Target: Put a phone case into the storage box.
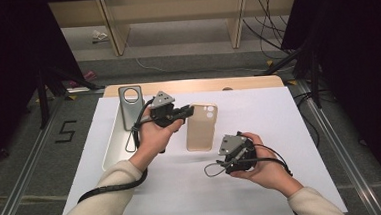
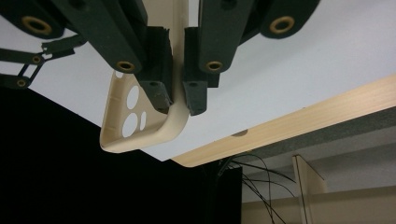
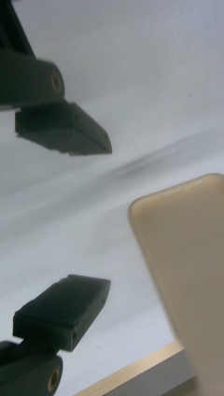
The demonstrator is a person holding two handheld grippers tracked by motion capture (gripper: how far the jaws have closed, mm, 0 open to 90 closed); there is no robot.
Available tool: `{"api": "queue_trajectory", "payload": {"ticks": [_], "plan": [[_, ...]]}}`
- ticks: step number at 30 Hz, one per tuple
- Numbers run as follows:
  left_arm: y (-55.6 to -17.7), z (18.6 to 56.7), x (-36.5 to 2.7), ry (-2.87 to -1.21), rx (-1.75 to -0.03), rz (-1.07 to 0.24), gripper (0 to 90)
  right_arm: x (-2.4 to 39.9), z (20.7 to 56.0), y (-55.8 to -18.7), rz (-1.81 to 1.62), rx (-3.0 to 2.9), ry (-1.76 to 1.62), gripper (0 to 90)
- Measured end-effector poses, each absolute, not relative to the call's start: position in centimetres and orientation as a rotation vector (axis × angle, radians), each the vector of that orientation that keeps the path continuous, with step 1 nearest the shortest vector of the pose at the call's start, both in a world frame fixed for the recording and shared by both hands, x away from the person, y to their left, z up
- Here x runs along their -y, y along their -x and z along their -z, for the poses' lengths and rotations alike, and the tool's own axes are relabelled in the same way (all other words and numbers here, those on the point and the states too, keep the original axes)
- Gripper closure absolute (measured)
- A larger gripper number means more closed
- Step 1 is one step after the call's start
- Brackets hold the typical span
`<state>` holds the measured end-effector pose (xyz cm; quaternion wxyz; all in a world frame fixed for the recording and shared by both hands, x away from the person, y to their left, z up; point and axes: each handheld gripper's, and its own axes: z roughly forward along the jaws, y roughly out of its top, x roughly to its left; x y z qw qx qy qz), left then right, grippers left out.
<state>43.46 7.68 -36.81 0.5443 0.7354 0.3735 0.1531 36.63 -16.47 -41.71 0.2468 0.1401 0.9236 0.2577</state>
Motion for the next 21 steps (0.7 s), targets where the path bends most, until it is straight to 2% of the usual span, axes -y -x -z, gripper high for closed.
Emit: {"api": "queue_trajectory", "payload": {"ticks": [6,21], "plan": [[-43.4,36.3,-8.8,-1.735,-0.889,-0.393,83.1,17.5,41.8,-37.0,-0.8,-2.506,-0.461,23.6],[-43.4,35.4,-11.0,-1.706,-0.889,-0.44,83.0,20.6,41.4,-37.4,-1.008,-2.412,-0.691,20.6]]}}
